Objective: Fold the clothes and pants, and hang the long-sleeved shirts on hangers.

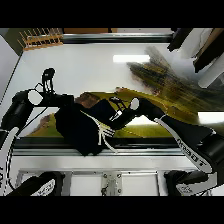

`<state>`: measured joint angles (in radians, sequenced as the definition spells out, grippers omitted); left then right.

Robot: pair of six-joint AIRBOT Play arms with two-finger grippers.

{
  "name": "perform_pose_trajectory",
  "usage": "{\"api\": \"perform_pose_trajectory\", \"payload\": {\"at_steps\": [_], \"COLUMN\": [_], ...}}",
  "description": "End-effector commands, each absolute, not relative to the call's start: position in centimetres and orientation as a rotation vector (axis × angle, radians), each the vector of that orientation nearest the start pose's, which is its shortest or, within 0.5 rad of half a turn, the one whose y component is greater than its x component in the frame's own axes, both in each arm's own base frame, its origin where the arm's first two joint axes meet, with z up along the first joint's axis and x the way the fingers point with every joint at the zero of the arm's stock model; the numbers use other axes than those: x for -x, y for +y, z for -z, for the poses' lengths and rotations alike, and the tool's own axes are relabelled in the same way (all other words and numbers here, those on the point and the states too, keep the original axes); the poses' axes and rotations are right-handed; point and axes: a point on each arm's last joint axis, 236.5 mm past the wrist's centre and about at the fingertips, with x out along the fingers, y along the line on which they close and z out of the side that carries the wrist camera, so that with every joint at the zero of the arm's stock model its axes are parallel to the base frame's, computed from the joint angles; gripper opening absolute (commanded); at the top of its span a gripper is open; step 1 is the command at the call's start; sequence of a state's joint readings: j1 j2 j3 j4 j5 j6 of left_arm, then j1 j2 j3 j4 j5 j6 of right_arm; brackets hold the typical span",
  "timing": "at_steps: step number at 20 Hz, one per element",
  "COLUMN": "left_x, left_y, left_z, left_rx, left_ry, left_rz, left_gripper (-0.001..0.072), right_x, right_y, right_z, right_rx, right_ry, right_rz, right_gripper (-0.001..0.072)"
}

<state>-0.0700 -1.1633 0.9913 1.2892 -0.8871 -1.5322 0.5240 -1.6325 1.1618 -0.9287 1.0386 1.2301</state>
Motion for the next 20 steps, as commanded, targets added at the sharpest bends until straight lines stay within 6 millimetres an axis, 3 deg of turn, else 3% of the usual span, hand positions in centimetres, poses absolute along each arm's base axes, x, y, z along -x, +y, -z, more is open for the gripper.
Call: {"api": "perform_pose_trajectory", "payload": {"at_steps": [1, 2, 4, 6, 8, 10, 12, 15, 17, 20], "left_x": [-39.6, -40.1, -41.0, -40.1, -36.9, -32.3, -27.5, -21.3, -18.0, -14.1], "left_y": [-7.7, -7.5, -7.5, -8.1, -9.5, -11.4, -13.4, -16.0, -17.1, -17.5], "left_z": [-3.8, -6.1, -14.0, -23.9, -33.1, -39.6, -43.7, -46.9, -48.9, -52.2], "left_rx": [0.182, 0.149, 0.125, 0.116, 0.098, 0.086, 0.082, 0.096, 0.121, 0.186], "left_ry": [1.013, 0.956, 0.769, 0.549, 0.341, 0.183, 0.074, -0.033, -0.105, -0.234], "left_rz": [0.195, 0.207, 0.223, 0.256, 0.313, 0.395, 0.498, 0.669, 0.774, 0.894], "left_gripper": [0.0008, 0.0008, 0.0008, 0.0008, 0.0008, 0.0008, 0.0008, 0.0008, 0.0008, 0.0008], "right_x": [-31.2, -32.9, -37.4, -41.0, -42.3, -40.9, -37.9, -32.7, -29.7, -26.9], "right_y": [30.0, 28.6, 24.4, 19.9, 16.3, 13.8, 12.0, 10.8, 9.9, 8.9], "right_z": [7.2, 5.5, -0.6, -9.7, -20.5, -29.5, -37.4, -45.1, -48.2, -50.3], "right_rx": [0.006, 0.039, 0.137, 0.192, 0.157, 0.135, 0.120, 0.107, 0.107, 0.116], "right_ry": [1.414, 1.369, 1.227, 1.023, 0.777, 0.564, 0.344, 0.096, -0.009, -0.081], "right_rz": [-0.839, -0.801, -0.705, -0.605, -0.527, -0.467, -0.422, -0.393, -0.374, -0.346], "right_gripper": [0.0001, 0.0001, 0.0001, 0.0000, 0.0000, 0.0000, 0.0000, 0.0001, 0.0000, 0.0000]}}
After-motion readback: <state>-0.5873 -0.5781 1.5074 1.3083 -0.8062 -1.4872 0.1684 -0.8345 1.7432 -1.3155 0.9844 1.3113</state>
